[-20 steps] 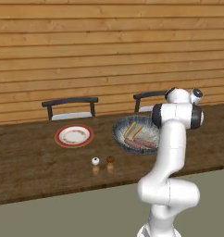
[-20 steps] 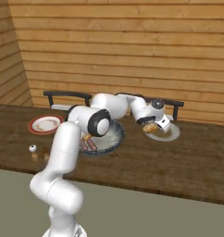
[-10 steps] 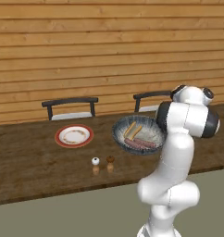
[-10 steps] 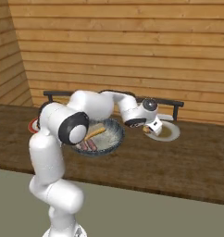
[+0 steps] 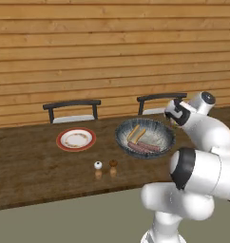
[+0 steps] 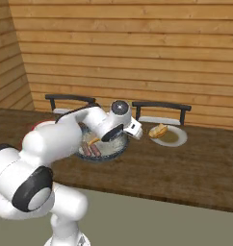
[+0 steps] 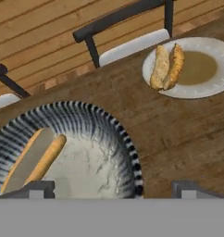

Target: Place one bun and one sausage from the bowl on each plate.

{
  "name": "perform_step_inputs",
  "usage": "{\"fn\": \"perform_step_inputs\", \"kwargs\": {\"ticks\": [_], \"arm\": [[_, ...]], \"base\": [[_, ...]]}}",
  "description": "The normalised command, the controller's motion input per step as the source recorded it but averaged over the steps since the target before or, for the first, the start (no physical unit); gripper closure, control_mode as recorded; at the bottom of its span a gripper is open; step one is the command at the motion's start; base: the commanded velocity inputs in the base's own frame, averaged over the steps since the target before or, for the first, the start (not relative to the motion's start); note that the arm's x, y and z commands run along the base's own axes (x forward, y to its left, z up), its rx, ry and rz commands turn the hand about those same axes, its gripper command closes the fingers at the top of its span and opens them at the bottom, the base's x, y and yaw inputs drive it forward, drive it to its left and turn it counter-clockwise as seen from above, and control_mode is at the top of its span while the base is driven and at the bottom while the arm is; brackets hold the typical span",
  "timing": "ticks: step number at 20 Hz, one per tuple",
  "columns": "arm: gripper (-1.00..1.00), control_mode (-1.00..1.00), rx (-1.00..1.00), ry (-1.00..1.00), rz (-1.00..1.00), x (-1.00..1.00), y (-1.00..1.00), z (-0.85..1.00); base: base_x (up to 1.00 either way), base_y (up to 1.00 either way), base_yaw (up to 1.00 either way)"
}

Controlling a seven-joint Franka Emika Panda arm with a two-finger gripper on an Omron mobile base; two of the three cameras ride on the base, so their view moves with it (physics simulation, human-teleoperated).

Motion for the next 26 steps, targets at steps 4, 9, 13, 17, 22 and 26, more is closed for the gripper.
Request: {"fn": "perform_step_inputs", "kwargs": {"ticks": [4,9,13,17,22,26], "arm": [[-1.00,-1.00,-0.15,0.04,0.24,-0.73,1.00,0.57],[-1.00,-1.00,-0.08,0.14,0.23,-0.23,1.00,0.23],[-1.00,-1.00,-0.01,0.20,0.22,0.19,0.60,-0.17],[-1.00,-1.00,-0.05,0.18,0.12,0.37,0.08,-0.49],[-1.00,-1.00,-0.03,0.10,0.02,0.32,-0.15,-0.47],[-1.00,-1.00,-0.01,0.06,0.00,0.29,-0.32,-0.41]], "base": [[0.00,0.00,0.00],[0.00,0.00,0.00],[0.00,0.00,0.00],[0.00,0.00,0.00],[0.00,0.00,0.00],[0.00,0.00,0.00]]}}
